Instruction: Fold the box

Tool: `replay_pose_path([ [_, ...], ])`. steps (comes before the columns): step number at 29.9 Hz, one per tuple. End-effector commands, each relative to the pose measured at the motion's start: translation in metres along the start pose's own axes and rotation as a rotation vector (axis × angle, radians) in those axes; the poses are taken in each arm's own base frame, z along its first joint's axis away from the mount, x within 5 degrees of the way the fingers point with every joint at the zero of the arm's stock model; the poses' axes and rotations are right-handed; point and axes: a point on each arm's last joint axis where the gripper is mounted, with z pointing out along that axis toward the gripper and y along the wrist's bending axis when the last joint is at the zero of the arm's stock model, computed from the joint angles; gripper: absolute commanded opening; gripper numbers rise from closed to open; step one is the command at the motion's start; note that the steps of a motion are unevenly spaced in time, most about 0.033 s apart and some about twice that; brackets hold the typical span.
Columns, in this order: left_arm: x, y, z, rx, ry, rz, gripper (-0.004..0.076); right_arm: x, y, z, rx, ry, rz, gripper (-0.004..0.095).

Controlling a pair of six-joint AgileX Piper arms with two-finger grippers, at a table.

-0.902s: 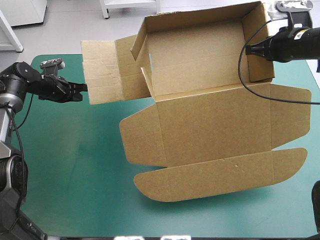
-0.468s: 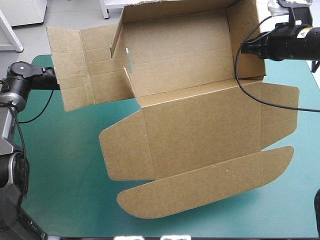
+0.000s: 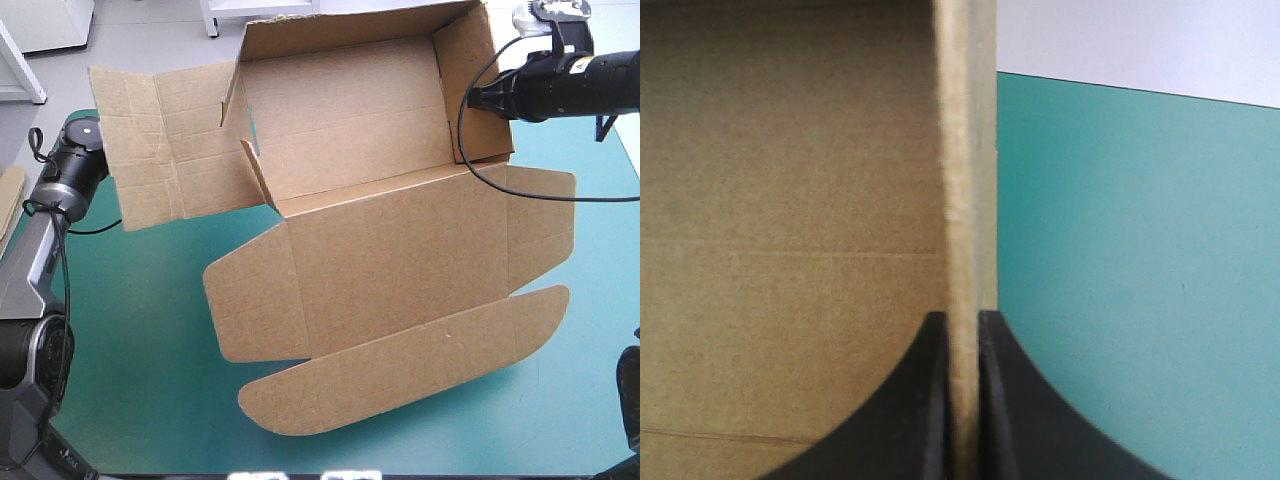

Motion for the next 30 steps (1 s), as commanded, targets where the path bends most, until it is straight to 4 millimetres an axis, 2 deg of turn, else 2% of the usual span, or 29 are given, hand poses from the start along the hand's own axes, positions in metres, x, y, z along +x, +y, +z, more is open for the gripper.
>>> replay_pose_path([
  [1,-0.011,-0.043,-0.021,0.064,-0.102,0.072,-0.0008,-0.007,0.007,-0.014,-0.019,-0.063,-0.004,-0.0015],
  [9,-0.009,-0.066,-0.035,0.053,-0.120,0.117,-0.0008,-0.005,-0.010,0.015,-0.001,-0.006,0.024,-0.0015],
  [18,-0.007,-0.079,-0.044,0.046,-0.131,0.123,-0.0008,-0.002,-0.020,0.034,0.000,0.032,0.043,-0.0012],
  [30,-0.007,-0.091,-0.049,0.088,-0.155,0.120,-0.0008,0.001,-0.018,0.055,-0.016,0.075,0.038,-0.0011],
])
